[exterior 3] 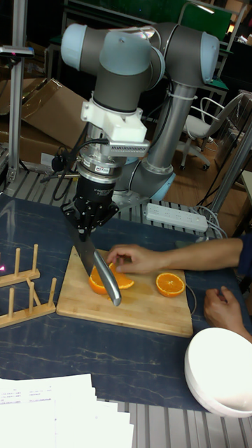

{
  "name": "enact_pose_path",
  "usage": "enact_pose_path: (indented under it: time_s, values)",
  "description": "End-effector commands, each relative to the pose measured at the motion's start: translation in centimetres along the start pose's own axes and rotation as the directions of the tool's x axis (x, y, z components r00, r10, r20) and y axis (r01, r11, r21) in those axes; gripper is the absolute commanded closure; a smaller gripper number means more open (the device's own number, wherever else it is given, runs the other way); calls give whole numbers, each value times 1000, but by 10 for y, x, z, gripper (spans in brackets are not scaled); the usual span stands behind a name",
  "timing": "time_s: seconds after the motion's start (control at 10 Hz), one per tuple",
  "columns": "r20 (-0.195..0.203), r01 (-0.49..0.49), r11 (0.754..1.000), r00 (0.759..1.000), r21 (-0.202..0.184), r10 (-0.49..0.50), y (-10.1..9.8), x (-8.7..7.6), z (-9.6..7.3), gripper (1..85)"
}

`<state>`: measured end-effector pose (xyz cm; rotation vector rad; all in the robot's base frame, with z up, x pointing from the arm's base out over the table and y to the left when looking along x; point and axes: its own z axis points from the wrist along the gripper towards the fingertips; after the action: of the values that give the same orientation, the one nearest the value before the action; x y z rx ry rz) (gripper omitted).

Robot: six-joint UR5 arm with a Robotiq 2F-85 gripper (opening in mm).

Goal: Chop the orange

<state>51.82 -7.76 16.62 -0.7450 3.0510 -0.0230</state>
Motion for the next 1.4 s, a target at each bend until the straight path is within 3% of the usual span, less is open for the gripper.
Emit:
enact_pose_path:
  time_s: [0.0,0.2,0.3,0.4,0.6,0.8,1.0,1.3]
  values:
    - [10,8,1000,1000,-5,-8,-2,0,0,843]
    - [3,92,993,996,70,-93,-30,7,-5,843]
    - [-9,124,984,992,126,-124,-46,10,-8,843]
    - [-34,156,966,988,208,-153,-67,14,-14,843]
    - [-40,137,958,991,252,-131,-77,16,-19,843]
    - [-32,126,956,992,266,-122,-80,13,-19,843]
    - [-6,120,960,992,254,-122,-81,-2,-10,843]
    - [32,115,975,992,189,-123,-79,-18,20,843]
